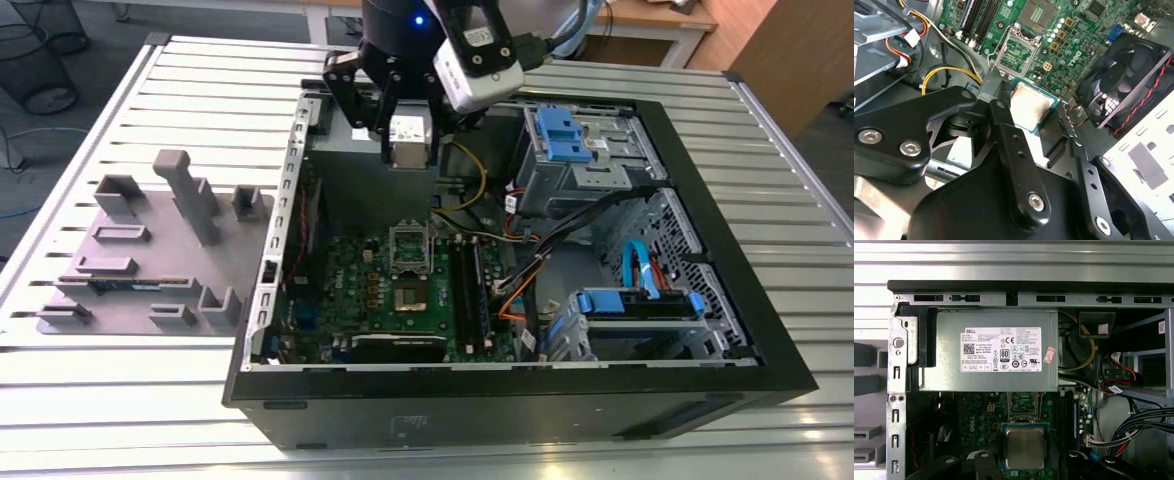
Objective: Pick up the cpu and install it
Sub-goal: 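Pick up the cpu and move it towards the insertion slot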
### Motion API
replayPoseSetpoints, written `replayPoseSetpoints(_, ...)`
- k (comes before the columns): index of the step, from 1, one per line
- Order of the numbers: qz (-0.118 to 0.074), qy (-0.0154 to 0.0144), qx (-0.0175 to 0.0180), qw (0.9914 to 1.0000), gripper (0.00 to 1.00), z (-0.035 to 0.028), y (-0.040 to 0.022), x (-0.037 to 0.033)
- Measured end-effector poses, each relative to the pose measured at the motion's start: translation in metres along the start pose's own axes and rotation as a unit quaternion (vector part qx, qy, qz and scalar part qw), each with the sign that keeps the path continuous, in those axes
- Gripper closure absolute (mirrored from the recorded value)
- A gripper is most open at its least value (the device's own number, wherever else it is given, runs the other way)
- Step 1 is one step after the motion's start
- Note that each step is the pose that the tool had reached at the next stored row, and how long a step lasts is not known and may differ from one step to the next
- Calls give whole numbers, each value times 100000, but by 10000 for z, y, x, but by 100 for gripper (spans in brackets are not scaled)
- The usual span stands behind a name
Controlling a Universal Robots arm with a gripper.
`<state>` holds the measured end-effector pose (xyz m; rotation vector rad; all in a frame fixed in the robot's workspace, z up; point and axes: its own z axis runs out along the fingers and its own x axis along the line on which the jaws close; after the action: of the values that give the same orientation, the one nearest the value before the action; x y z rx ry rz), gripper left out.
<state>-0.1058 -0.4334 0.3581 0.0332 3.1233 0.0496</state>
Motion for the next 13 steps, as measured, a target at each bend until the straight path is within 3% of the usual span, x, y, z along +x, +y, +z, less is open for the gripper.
replayPoseSetpoints(13,0,3,5,100000,53,100,-126,-1)
